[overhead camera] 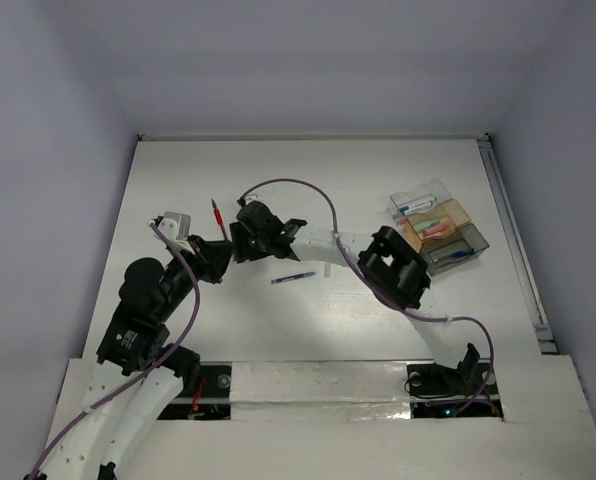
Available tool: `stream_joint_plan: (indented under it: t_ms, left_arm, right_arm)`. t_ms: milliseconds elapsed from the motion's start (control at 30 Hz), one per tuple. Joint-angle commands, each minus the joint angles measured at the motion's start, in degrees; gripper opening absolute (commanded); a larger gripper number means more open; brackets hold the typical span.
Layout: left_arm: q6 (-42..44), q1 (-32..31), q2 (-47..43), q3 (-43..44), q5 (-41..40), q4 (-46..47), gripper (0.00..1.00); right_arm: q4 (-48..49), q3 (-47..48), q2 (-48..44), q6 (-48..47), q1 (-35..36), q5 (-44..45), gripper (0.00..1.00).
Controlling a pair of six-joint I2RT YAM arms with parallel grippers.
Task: Sort the stationery into containers
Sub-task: Close the pen cap on the pen.
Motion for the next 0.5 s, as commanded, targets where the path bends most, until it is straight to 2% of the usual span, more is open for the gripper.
stream_joint_plan:
  t_ms: [0,267,467]
  left_arm:
    - [0.4,-1.5,-1.1,1.8,-0.7,1.8,0.0]
    - [0.4,-3.2,-2.7,1.9,-1.3,1.6,0.0]
    - [0.5,-3.7,-3.3,2.1,-1.9,1.2,0.0]
  right_arm:
    - [-4.7,6.4,2.8,-0.8,1.1,2.3,0.57]
    - [-14.0,16.9,10.1,-1.9,2.2,8.4,0.51]
    - [-18.9,21.1,13.5,-4.2,2.7,14.7,0.4]
